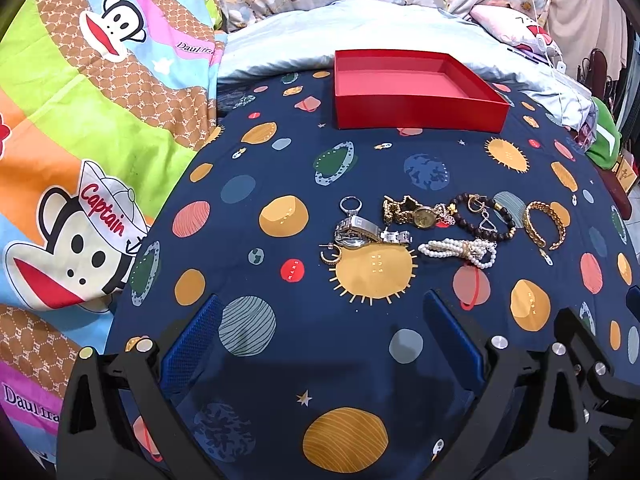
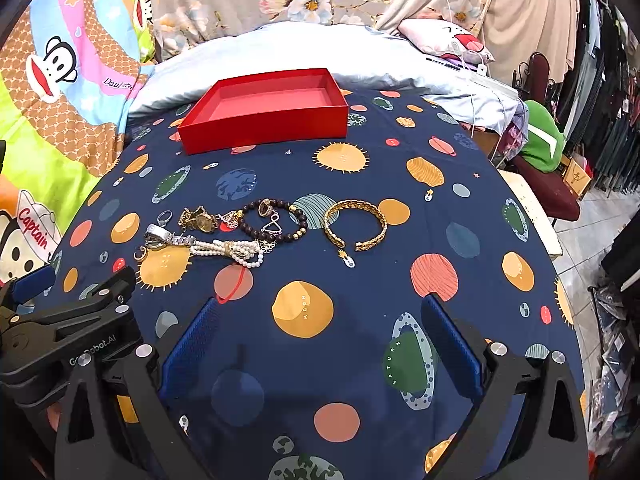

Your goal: Organize jewelry

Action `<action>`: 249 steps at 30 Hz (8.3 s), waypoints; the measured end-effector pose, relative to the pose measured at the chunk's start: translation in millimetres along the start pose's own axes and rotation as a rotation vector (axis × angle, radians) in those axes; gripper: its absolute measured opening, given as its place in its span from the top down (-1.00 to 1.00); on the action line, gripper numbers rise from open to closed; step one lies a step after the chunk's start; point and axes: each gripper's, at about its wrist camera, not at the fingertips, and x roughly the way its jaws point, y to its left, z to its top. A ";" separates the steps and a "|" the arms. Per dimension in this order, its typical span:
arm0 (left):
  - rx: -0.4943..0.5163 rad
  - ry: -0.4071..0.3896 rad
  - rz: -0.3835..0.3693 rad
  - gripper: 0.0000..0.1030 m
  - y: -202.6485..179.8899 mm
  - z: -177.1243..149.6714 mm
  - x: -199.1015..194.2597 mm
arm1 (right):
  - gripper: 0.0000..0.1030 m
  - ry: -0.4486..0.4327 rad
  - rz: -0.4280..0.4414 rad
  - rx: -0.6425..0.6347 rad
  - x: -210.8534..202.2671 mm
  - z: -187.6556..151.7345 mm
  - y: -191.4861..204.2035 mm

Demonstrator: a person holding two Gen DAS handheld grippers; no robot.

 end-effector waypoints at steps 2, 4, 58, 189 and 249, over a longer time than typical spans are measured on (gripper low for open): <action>0.003 0.004 0.004 -0.90 -0.4 0.2 0.3 | -0.90 0.001 0.003 0.002 0.3 -0.1 0.0; -0.001 0.000 -0.001 -0.90 -0.4 0.1 0.2 | -0.90 0.001 0.004 0.003 1.2 0.1 0.1; -0.105 0.124 -0.088 -0.89 13.1 29.3 85.2 | -0.12 0.057 0.076 0.078 108.7 43.7 -41.6; -0.074 -0.049 -0.226 -0.30 42.8 186.3 100.7 | -0.59 -0.002 0.182 -0.020 121.4 219.1 -61.4; -0.043 0.047 -0.256 -0.48 24.8 32.0 49.1 | 0.75 0.186 0.337 -0.166 83.4 22.1 13.3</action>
